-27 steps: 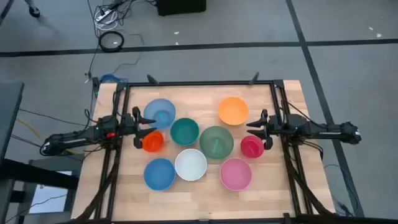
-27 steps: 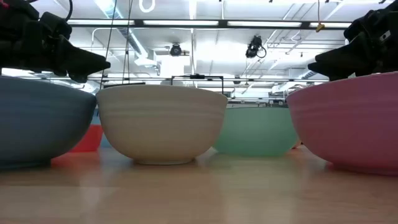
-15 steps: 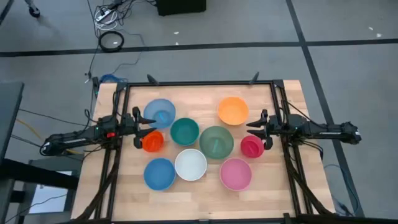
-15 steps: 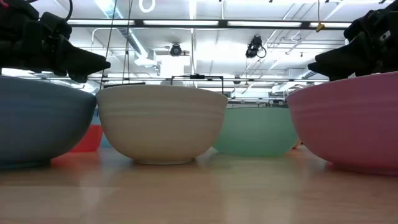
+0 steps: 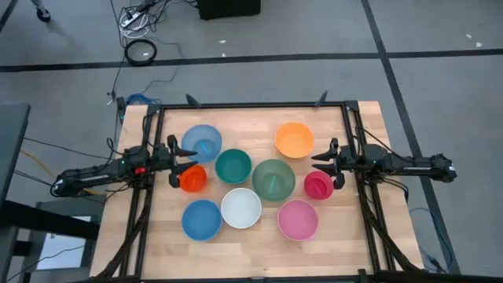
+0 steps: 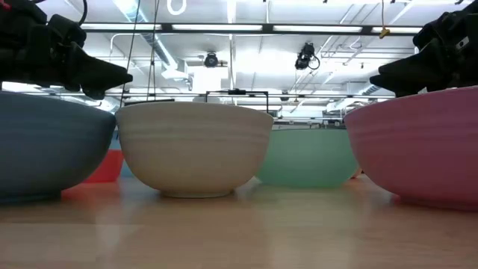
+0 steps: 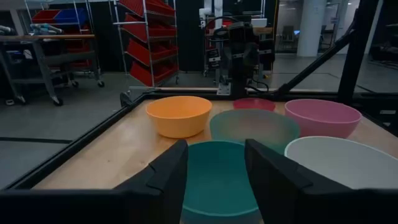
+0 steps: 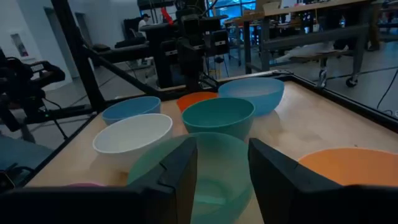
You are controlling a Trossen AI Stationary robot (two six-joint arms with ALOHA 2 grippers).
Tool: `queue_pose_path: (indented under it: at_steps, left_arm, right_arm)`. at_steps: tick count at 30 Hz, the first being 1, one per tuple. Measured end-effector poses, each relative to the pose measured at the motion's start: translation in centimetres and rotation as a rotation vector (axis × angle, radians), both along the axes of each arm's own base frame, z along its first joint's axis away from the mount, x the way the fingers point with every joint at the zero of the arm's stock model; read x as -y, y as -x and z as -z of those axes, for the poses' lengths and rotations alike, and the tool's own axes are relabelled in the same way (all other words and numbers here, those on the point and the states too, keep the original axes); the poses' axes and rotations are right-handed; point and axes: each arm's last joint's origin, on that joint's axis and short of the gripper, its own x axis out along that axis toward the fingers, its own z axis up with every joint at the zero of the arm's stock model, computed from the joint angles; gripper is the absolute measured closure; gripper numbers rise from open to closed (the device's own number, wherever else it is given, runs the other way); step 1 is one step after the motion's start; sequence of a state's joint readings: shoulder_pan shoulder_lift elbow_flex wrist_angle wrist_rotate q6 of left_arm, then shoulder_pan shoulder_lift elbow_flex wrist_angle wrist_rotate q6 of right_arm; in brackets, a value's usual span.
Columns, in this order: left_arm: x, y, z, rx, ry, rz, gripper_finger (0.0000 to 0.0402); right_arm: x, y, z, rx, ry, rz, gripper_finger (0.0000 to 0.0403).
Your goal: Nest bowls inside each other
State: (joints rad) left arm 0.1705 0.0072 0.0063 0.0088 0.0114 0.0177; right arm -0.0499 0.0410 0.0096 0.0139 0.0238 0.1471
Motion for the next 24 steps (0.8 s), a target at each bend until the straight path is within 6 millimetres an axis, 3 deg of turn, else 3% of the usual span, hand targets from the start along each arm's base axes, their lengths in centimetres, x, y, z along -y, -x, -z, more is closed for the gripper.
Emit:
queue_pose_path:
  at_steps: [9,15,24]
  left_arm:
    - [0.00,0.00,0.00,0.000,0.000,0.000,0.0234]
    - [0.00,0.00,0.00,0.000,0.000,0.000,0.0234]
    - [0.00,0.00,-0.02,0.001,0.001,0.000,0.0234]
  right_arm:
    - [0.00,0.00,0.01,-0.001,0.014,0.000,0.0268]
    - [0.17,0.01,-0.13,-0.009,0.250,0.039,0.0268]
    - [0.17,0.01,-0.22,0.000,0.243,0.040,0.0268]
